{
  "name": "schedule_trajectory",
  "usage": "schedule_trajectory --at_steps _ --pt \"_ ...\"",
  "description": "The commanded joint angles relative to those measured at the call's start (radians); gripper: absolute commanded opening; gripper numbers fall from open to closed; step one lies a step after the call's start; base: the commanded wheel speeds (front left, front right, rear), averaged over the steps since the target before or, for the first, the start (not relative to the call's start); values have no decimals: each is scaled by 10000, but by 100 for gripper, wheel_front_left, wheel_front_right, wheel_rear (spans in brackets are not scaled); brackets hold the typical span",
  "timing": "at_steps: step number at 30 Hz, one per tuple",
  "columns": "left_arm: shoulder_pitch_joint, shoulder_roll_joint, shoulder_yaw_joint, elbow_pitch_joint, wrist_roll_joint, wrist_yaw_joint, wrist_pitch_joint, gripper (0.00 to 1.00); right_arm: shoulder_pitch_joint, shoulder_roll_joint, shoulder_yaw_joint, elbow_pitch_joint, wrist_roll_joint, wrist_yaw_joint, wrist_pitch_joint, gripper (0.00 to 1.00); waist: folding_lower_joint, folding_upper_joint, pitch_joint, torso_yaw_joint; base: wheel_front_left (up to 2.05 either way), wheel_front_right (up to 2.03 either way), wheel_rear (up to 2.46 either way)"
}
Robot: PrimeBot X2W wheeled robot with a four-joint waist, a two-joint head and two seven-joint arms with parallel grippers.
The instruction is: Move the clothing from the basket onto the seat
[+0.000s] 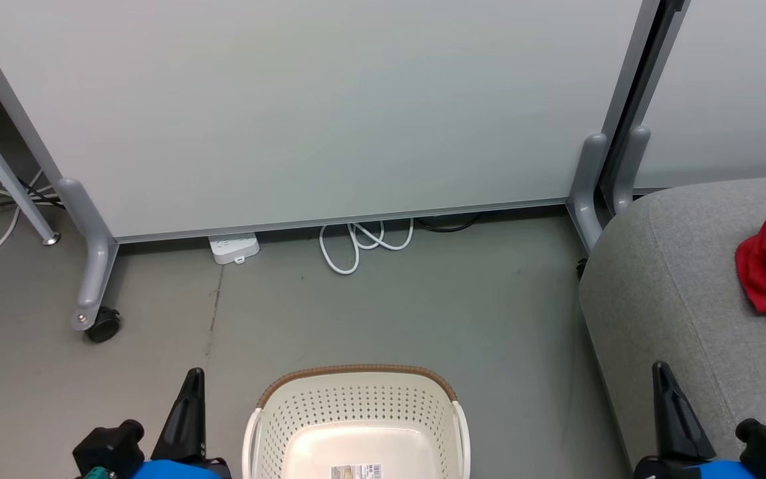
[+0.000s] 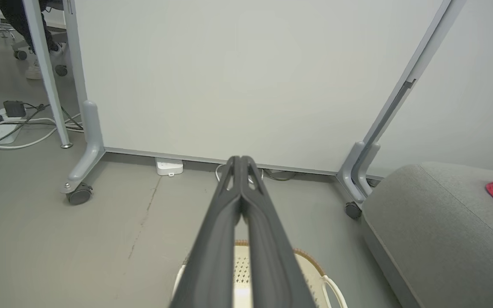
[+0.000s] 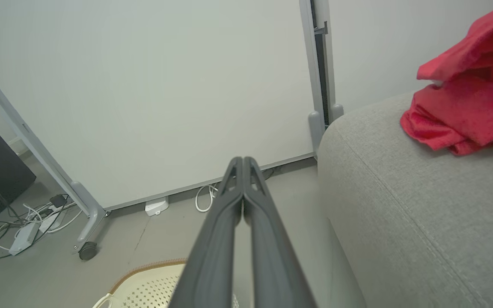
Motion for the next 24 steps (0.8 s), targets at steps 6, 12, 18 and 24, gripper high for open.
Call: schedule_trajectory --at_steps 6,12,18,24 --pt "-240 35 229 -244 -1394 -87 316 0 -410 21 -110 -50 1427 -1 347 0 0 -1 3 -25 0 0 0" --pt "-276 38 360 -294 -2419 -123 562 0 -546 44 -163 17 2457 -2 607 0 0 -1 7 -47 0 0 0" --pt "-314 41 492 -330 -3375 -152 797 0 -680 66 -214 81 3425 -2 853 0 0 -1 9 -70 0 0 0" --pt "-361 44 631 -364 -4413 -190 1056 0 -815 90 -269 150 4465 -3 1119 0 -1 -1 13 -96 0 0 0"
